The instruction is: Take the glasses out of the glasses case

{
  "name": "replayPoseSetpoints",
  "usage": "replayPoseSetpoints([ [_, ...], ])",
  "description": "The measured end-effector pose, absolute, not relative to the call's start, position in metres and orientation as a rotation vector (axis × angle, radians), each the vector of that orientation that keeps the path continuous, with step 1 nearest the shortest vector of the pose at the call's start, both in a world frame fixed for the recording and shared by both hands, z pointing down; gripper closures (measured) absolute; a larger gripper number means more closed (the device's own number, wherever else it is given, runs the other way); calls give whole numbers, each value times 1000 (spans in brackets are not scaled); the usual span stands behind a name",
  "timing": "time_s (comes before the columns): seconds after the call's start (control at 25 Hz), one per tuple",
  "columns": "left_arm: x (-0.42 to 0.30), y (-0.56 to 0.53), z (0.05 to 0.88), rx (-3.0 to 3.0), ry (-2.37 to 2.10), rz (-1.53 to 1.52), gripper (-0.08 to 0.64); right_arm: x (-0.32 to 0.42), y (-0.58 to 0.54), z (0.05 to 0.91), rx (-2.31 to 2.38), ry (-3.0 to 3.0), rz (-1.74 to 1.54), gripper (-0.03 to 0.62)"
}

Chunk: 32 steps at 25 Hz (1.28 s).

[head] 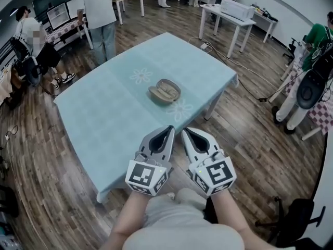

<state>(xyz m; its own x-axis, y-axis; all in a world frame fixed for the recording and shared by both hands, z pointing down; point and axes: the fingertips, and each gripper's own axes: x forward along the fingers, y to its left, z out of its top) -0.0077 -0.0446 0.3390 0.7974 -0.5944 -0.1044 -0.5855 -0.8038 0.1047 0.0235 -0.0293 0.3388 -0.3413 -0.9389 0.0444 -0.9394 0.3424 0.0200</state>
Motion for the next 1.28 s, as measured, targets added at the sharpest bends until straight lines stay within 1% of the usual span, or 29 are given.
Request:
replayPoseSetpoints([
  [0.52, 11, -81, 357, 2890, -952, -162, 552, 51, -61, 359, 1802, -2491, 68, 584],
  [1.28, 49, -206, 372, 2798, -1158, -139, 552, 106, -193, 371, 1674, -2562, 118, 584],
])
